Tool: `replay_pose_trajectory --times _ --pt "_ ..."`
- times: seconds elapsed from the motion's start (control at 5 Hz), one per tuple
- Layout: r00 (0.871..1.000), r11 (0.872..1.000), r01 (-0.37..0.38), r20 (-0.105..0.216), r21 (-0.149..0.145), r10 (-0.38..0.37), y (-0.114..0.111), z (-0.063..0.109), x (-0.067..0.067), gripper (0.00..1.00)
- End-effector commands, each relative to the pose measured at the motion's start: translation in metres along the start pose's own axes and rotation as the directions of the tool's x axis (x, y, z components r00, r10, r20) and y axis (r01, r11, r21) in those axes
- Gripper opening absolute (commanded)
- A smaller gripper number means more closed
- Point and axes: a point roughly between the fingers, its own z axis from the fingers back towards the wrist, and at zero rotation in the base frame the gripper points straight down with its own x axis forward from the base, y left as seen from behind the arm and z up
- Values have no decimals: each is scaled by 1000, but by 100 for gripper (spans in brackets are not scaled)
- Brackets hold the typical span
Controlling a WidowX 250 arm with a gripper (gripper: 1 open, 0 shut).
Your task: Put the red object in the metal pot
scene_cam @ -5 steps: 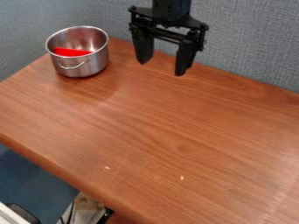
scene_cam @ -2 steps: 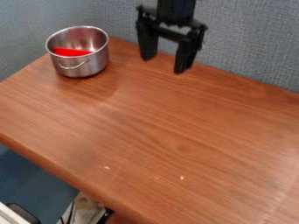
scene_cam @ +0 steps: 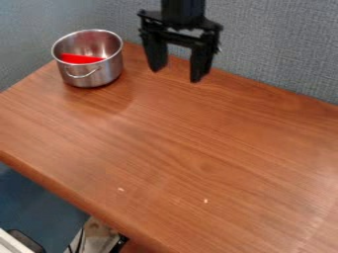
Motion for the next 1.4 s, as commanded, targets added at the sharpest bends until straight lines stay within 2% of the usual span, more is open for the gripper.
replay_pose_trajectory --times 0.0,0.2,0.4,0.6,0.8,1.0,1.2 --pt "994 997 -78 71 -4 78 12 27 9 100" --pt "997 1000 8 71 -1 -8 21 24 11 100" --pt "997 999 51 65 -14 -50 40 25 11 100" --pt "993 995 101 59 -14 -100 39 22 12 100" --pt "999 1000 8 36 2 -9 39 29 5 100" --pt "997 997 -78 18 23 78 33 35 -2 100" --pt "998 998 -56 -19 15 56 26 31 10 100"
